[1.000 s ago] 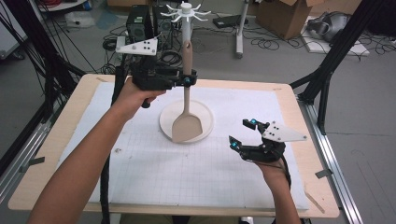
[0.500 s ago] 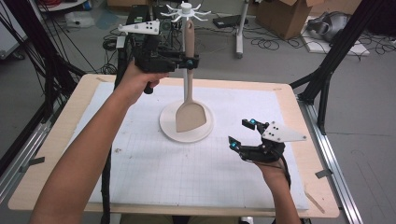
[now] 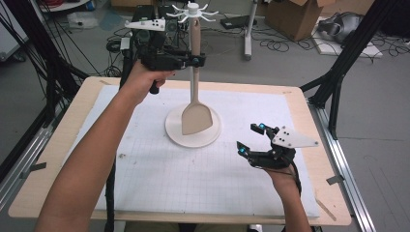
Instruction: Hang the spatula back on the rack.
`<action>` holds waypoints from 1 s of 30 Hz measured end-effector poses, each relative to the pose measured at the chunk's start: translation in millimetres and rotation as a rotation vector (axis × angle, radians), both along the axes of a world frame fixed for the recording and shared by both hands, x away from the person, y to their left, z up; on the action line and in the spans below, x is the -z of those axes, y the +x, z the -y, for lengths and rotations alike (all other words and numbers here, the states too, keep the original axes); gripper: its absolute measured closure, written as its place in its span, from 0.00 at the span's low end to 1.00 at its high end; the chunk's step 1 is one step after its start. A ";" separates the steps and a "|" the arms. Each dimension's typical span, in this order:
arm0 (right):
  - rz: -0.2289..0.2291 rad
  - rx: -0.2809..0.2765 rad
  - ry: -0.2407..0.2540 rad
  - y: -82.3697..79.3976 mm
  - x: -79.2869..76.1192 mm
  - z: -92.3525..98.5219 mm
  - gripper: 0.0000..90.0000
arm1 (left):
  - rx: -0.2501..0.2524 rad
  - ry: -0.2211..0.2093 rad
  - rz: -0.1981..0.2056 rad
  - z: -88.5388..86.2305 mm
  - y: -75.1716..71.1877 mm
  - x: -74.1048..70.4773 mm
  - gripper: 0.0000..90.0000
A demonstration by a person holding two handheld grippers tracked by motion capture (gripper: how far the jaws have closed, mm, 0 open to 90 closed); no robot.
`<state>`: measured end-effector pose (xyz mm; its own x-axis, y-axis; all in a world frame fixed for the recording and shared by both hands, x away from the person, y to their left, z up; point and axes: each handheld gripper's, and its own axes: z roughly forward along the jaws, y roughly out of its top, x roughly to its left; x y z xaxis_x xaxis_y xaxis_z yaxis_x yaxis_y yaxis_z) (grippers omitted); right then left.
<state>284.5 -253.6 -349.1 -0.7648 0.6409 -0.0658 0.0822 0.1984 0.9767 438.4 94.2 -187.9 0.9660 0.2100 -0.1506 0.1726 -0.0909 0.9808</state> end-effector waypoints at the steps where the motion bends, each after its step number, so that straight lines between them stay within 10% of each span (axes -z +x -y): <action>1: 0.002 0.000 0.000 0.1 0.0 0.0 0.26 | -0.002 -0.001 -0.004 -0.2 1.0 0.6 0.84; 20: -0.001 -0.005 0.001 -0.5 1.8 -0.9 0.26 | -0.044 0.003 -0.048 0.9 9.0 6.9 0.83; 30: -0.003 0.000 0.000 0.1 2.6 -2.0 0.26 | -0.121 0.018 0.009 -4.4 -4.4 16.6 0.73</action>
